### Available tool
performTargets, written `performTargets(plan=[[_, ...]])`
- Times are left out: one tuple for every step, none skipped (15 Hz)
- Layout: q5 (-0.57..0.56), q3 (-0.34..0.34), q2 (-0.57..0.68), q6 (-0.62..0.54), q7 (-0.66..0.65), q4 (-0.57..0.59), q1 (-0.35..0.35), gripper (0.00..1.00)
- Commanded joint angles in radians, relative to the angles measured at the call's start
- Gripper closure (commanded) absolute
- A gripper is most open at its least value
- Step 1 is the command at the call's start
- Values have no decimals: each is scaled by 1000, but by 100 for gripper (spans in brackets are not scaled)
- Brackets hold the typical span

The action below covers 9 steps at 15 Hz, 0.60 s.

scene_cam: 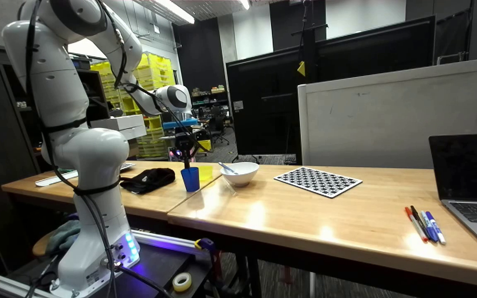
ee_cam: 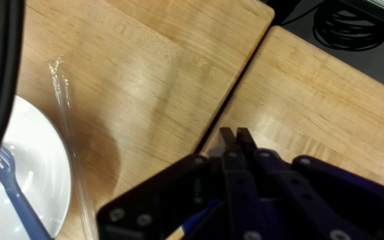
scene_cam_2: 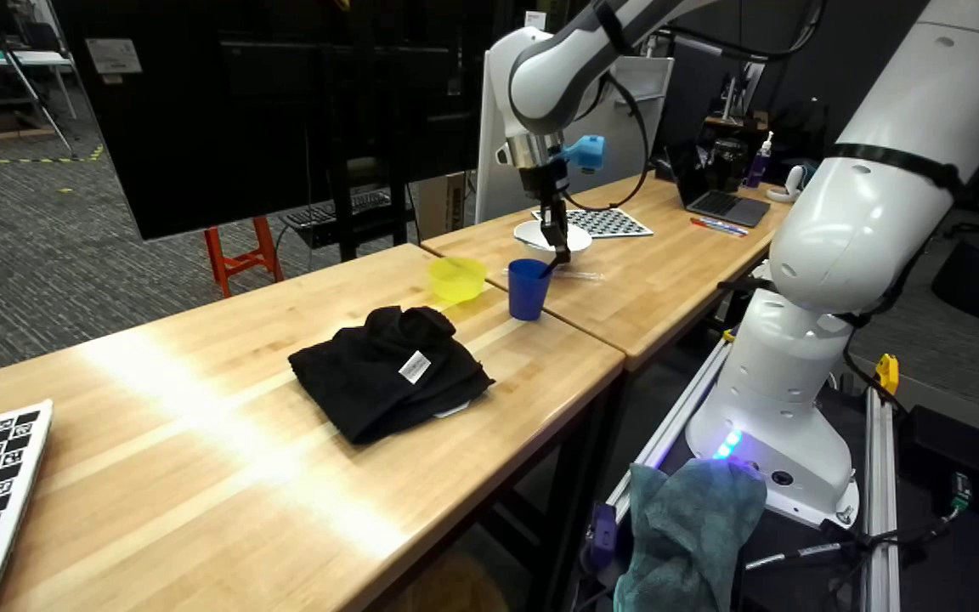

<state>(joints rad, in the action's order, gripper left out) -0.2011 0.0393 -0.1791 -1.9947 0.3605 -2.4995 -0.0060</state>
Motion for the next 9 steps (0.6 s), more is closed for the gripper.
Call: performTargets(plan=[[-29, -7, -57, 38, -28, -4, 0, 99], [-37, -9, -69, 49, -34, -2, 1, 99], [-45, -11, -79, 61, -38, 1, 1, 99], [-54, -13, -93, 77, -42, 4, 3, 99], [-63, -15, -105, 92, -46, 8, 3, 99], [-70, -17, -123, 113, -45, 12, 5, 99], [-76, -19, -141, 137, -44, 17, 7, 99], [-86, -22, -156, 156, -47, 22, 6, 99], [-92, -23, -178, 177, -47, 27, 7, 99]])
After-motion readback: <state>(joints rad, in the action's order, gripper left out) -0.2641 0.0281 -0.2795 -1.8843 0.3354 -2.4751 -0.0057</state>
